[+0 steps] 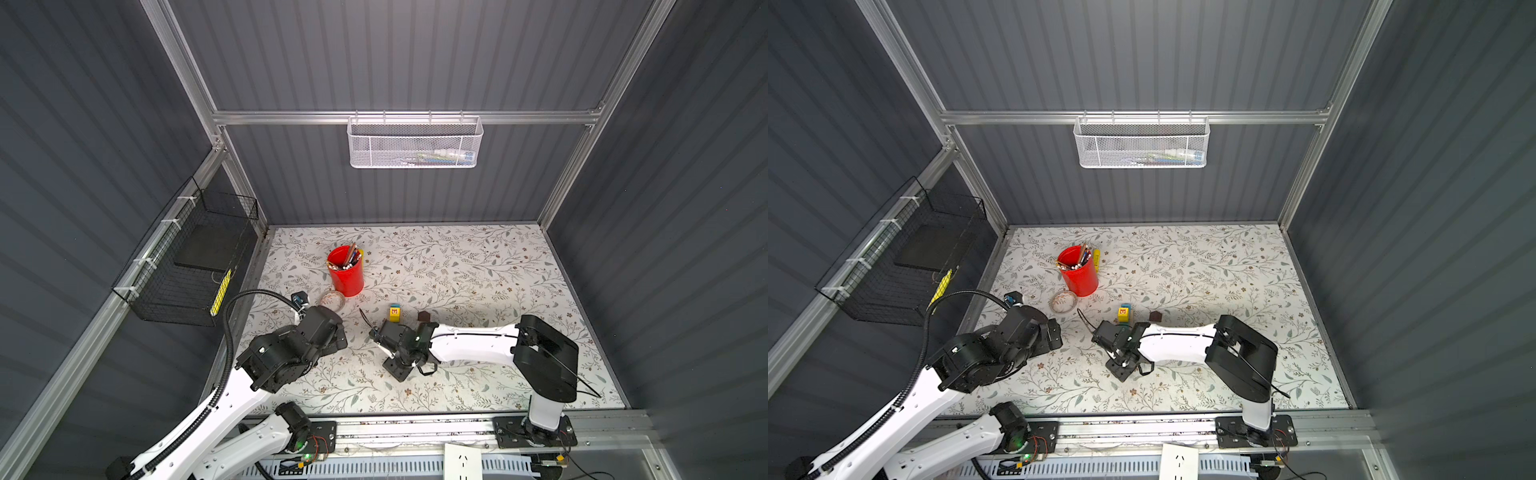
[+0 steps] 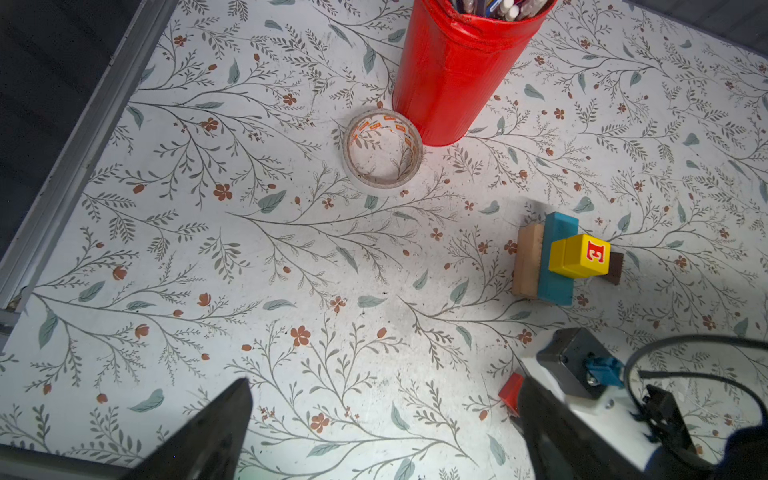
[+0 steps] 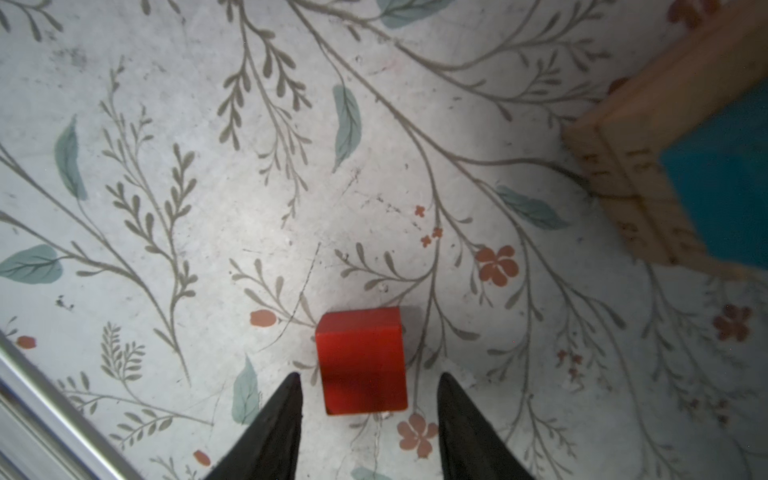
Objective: Build the wood block tower
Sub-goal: 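Close the right gripper on the red cube and lift it, then carry the red cube with the right gripper over the yellow cubes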
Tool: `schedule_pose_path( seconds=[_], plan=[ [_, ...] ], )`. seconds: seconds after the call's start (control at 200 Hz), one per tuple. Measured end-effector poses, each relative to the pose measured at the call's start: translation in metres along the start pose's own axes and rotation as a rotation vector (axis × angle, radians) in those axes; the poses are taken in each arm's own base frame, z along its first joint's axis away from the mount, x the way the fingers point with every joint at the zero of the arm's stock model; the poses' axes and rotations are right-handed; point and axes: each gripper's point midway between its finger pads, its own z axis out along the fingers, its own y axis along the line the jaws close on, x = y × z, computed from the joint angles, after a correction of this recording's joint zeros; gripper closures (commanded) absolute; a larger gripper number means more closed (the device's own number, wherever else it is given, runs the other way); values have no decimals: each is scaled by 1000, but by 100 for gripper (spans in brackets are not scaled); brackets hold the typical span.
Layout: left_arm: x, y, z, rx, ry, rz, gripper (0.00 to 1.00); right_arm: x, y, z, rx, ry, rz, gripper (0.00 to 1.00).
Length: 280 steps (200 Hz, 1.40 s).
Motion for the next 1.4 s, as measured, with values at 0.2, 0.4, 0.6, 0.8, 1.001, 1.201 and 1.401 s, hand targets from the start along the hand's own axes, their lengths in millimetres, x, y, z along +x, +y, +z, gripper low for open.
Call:
schedule_pose_path(
  seconds=[0.2,0.4,0.6,0.8,1.001,1.201,1.401],
  plan=[
    [1,-1,3,-10,8,7,0,-2,1,7,2,7,-1,52],
    [1,-1,4,-14,12,10,0,-5,0,11,8,4,-4,58],
    [2,-1,4,-16,13,10,0,-9,-1,10,16,-7,-8,68],
    [2,-2,6,-19,16,14,0,-12,0,-2,11,-37,-28,75],
    [1,-4,7,-26,23,29,0,-30,2,-48,-21,-158,-78,79],
    [-7,-9,0,-6,6,37,0,-46,-7,-96,-55,-274,-115,81],
    [-9,-10,-2,2,2,59,0,-50,-29,-119,-83,-283,-151,83]
  ],
)
